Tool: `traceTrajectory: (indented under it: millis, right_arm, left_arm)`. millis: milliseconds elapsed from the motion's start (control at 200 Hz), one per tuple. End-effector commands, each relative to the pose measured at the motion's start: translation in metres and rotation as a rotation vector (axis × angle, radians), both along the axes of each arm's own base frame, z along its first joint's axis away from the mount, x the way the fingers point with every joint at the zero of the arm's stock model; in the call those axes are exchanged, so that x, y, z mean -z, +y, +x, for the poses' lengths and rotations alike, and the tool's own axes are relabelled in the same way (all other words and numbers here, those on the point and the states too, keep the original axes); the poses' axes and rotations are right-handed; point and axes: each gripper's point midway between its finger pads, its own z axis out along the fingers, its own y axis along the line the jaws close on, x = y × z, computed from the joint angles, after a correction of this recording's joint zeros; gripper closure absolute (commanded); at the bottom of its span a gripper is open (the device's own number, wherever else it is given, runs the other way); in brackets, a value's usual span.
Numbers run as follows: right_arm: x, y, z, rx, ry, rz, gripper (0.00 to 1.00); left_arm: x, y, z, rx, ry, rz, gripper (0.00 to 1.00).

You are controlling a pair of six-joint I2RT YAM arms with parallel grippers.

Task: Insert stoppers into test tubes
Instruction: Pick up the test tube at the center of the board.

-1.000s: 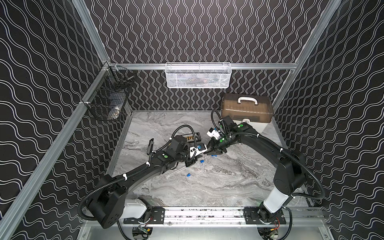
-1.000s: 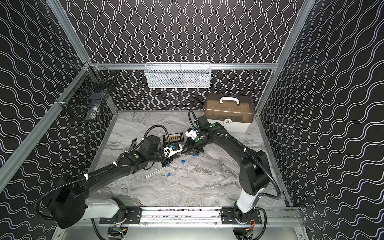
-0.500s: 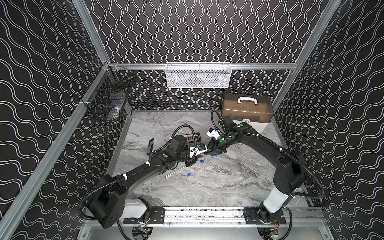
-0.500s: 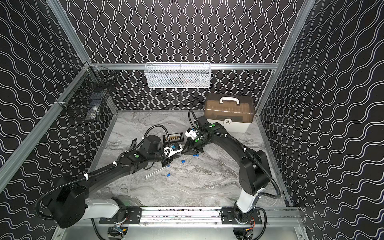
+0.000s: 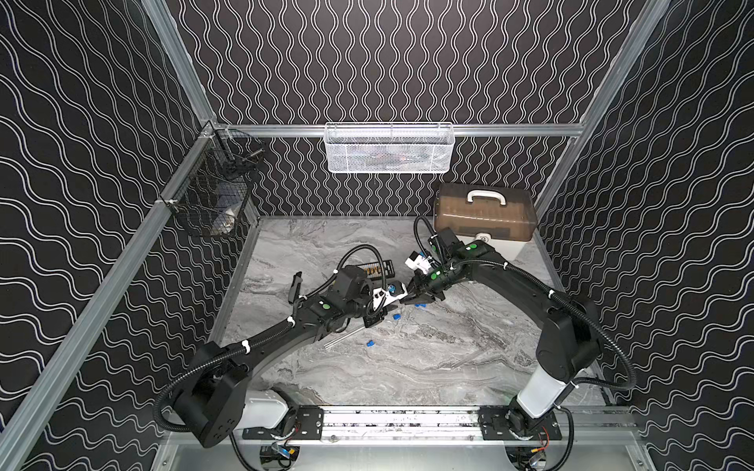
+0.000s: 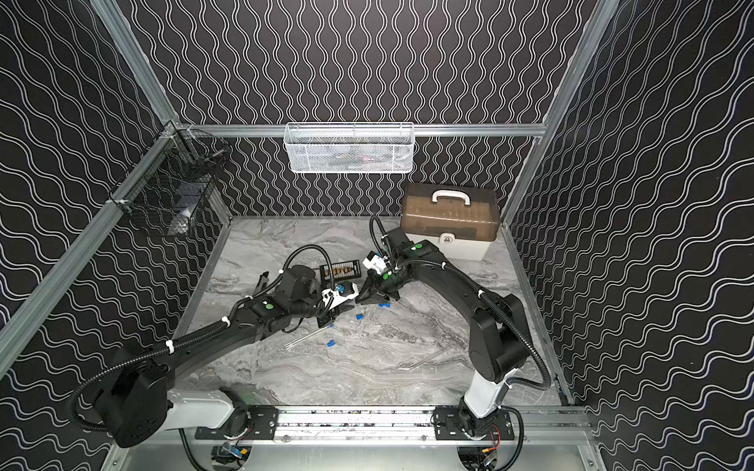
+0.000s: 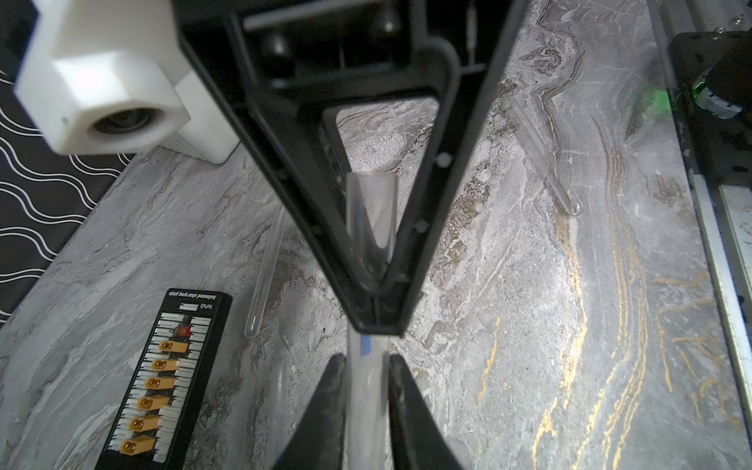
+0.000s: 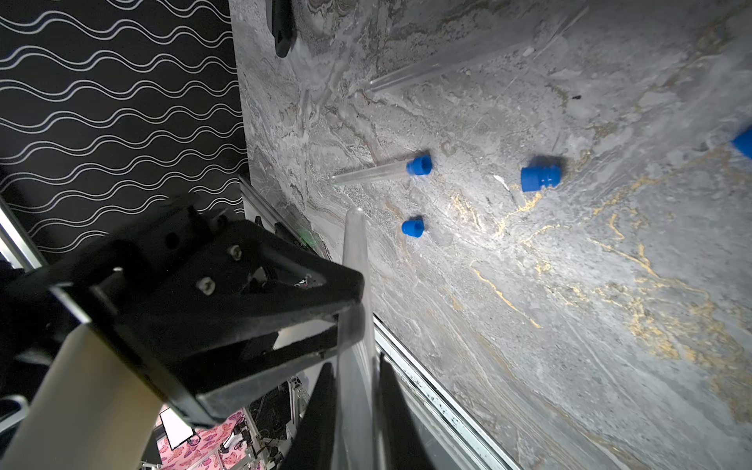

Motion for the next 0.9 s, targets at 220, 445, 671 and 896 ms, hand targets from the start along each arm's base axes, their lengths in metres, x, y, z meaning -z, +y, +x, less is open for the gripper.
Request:
traceTrajectory:
  millis: [220, 445, 671, 896]
  right_arm:
    - [-0.011, 0.004, -0.012, -0.045, 0.036, 0.051, 0.94]
    - [-0.009, -0.001, -0.013, -0.05, 0.027, 0.017, 0.94]
    - [-0.01, -0.002, -0.016, -0.061, 0.029, 0.022, 0.94]
    - [-0.012, 0.001, -0.016, -0.06, 0.037, 0.038, 0.94]
  left_arm:
    - [0.007, 0.003, -0.003, 0.011, -0.015, 0.02, 0.66]
    - [0.01, 0.009, -0.009, 0.018, -0.01, 0.053, 0.7]
    - [0.013, 0.014, -0.017, 0.03, 0.0, 0.075, 0.72]
    - [0.015, 0.012, -0.016, 0.041, 0.001, 0.084, 0.73]
